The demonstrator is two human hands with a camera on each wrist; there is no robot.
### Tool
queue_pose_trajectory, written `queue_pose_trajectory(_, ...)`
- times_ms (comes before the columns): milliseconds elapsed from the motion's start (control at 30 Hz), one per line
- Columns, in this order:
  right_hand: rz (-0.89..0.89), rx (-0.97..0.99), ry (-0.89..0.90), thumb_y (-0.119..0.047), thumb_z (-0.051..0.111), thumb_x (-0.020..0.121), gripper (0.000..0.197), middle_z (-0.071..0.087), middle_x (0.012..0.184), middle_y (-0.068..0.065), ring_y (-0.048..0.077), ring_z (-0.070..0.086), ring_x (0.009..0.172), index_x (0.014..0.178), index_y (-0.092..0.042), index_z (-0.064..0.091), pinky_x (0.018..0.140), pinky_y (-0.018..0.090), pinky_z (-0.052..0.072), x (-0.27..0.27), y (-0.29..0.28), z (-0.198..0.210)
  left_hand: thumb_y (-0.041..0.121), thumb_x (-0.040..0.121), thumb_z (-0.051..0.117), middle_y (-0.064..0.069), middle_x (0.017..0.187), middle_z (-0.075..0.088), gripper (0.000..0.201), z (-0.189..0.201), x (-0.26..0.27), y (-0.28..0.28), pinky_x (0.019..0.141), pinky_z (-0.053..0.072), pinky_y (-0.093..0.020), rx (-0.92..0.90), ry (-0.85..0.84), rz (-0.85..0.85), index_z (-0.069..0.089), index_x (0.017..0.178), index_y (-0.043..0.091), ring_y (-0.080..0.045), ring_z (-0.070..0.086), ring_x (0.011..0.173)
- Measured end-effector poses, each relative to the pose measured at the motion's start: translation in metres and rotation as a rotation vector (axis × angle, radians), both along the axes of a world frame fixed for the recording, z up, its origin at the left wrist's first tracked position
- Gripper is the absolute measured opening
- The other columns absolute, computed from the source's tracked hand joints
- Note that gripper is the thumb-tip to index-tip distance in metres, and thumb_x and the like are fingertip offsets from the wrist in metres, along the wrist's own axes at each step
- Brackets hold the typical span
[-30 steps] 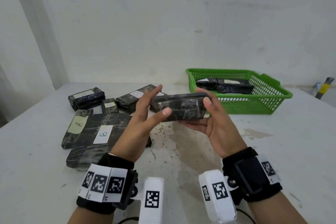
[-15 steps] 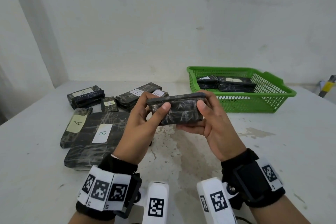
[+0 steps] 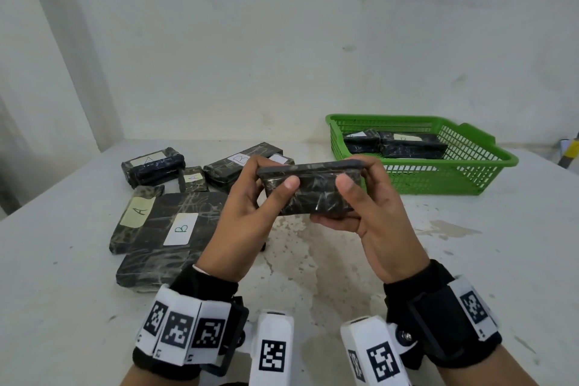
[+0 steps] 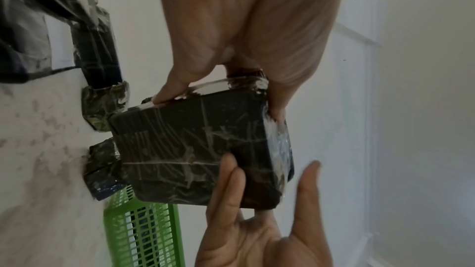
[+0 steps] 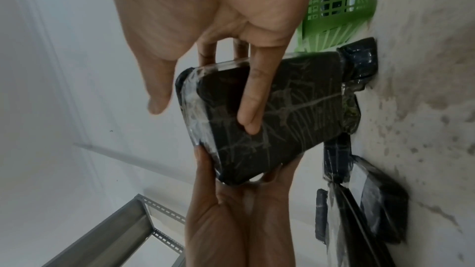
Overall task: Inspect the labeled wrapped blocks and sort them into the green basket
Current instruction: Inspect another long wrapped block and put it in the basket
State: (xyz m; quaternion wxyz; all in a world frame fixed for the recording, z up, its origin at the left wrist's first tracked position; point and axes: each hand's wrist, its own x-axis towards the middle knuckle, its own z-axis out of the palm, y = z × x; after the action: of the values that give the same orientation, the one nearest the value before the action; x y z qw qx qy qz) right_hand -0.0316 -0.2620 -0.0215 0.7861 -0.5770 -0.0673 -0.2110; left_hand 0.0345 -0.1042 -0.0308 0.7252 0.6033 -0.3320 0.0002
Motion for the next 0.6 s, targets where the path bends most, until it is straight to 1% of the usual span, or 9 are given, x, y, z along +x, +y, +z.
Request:
queue_pose_trajectory(67, -0.038, 0.012, -0.028, -0.024, 0.071, 0.076, 0.04, 0.064, 0.11, 0.004, 0.026, 0.073, 0.093, 0.107, -0.011, 0.051, 0.059, 0.036, 0.061, 0.0, 0.0026, -0.0005, 0.041, 0.085, 0.066, -0.024, 0.121, 0.057, 0.042, 0.0008, -0.0002, 0.0013, 0.105, 0.043, -0.058, 0.01, 0.005, -0.032, 0.052, 0.108, 0.009, -0.038, 0.055, 0.118)
queue_pose_trajectory(167, -0.046, 0.009, -0.037, -0.024, 0.068, 0.075, 0.04, 0.061, 0.11, 0.004, 0.024, 0.072, 0.094, 0.106, -0.008, 0.048, 0.059, 0.037, 0.061, 0.0006, 0.0056, -0.0018, 0.044, 0.086, 0.065, -0.024, 0.121, 0.058, 0.039, -0.0001, 0.0013, 0.0015, 0.106, 0.04, -0.06, 0.016, 0.015, -0.051, 0.054, 0.107, 0.014, -0.041, 0.054, 0.119)
queue_pose_trajectory(233, -0.045, 0.012, -0.023, -0.025, 0.069, 0.076, 0.04, 0.059, 0.11, 0.004, 0.024, 0.072, 0.095, 0.105, -0.009, 0.048, 0.06, 0.038, 0.061, 0.001, 0.0058, -0.0025, 0.044, 0.087, 0.062, -0.022, 0.118, 0.061, 0.033, -0.0007, 0.0017, 0.001, 0.104, 0.043, -0.058, 0.007, 0.02, -0.022, 0.055, 0.103, 0.016, -0.039, 0.057, 0.116)
queue_pose_trajectory(333, -0.025, -0.006, 0.015, -0.029, 0.078, 0.08, 0.041, 0.061, 0.116, 0.01, 0.028, 0.071, 0.098, 0.106, -0.013, 0.05, 0.063, 0.039, 0.061, 0.0017, 0.0052, -0.003, 0.046, 0.086, 0.06, -0.02, 0.116, 0.063, 0.034, -0.001, 0.0015, -0.0008, 0.103, 0.045, -0.055, 0.023, 0.009, 0.013, 0.056, 0.102, 0.016, -0.036, 0.058, 0.115)
queue_pose_trajectory(400, -0.021, -0.003, 0.013, -0.028, 0.079, 0.08, 0.043, 0.065, 0.109, 0.005, 0.028, 0.072, 0.095, 0.106, -0.013, 0.049, 0.063, 0.04, 0.061, 0.001, 0.0057, -0.0032, 0.045, 0.086, 0.06, -0.019, 0.117, 0.062, 0.038, -0.001, 0.0012, -0.0008, 0.103, 0.046, -0.055, 0.024, -0.002, 0.012, 0.056, 0.105, 0.013, -0.035, 0.059, 0.115)
queue_pose_trajectory(433, -0.033, 0.004, 0.007, -0.026, 0.079, 0.078, 0.043, 0.064, 0.105, 0.003, 0.028, 0.073, 0.093, 0.104, -0.011, 0.048, 0.062, 0.04, 0.062, 0.0006, 0.0065, -0.0035, 0.045, 0.086, 0.061, -0.019, 0.117, 0.062, 0.039, -0.0008, 0.001, 0.0, 0.102, 0.047, -0.054, 0.025, -0.011, 0.008, 0.056, 0.106, 0.012, -0.034, 0.059, 0.115)
queue_pose_trajectory(500, -0.052, 0.022, 0.001, -0.025, 0.073, 0.071, 0.042, 0.062, 0.102, 0.005, 0.028, 0.073, 0.091, 0.101, -0.01, 0.048, 0.06, 0.04, 0.061, 0.0008, 0.0086, -0.0044, 0.044, 0.084, 0.064, -0.017, 0.116, 0.061, 0.041, 0.0, 0.0001, 0.0012, 0.102, 0.048, -0.049, 0.029, -0.032, -0.001, 0.056, 0.108, 0.012, -0.031, 0.059, 0.114)
queue_pose_trajectory(533, -0.052, 0.032, 0.001, -0.025, 0.073, 0.07, 0.042, 0.062, 0.102, 0.005, 0.027, 0.073, 0.091, 0.1, -0.01, 0.048, 0.06, 0.039, 0.061, 0.0014, 0.0096, -0.0055, 0.043, 0.082, 0.066, -0.017, 0.115, 0.062, 0.041, -0.0001, 0.0002, 0.0013, 0.101, 0.048, -0.049, 0.027, -0.034, -0.002, 0.056, 0.108, 0.012, -0.031, 0.06, 0.114)
queue_pose_trajectory(600, -0.042, 0.044, 0.012, -0.024, 0.072, 0.07, 0.042, 0.064, 0.099, 0.002, 0.026, 0.073, 0.09, 0.101, -0.01, 0.048, 0.062, 0.04, 0.062, 0.0026, 0.0097, -0.0069, 0.04, 0.081, 0.068, -0.018, 0.112, 0.063, 0.037, -0.0019, 0.0013, 0.0, 0.1, 0.048, -0.054, 0.022, -0.036, 0.017, 0.057, 0.104, 0.013, -0.033, 0.06, 0.111)
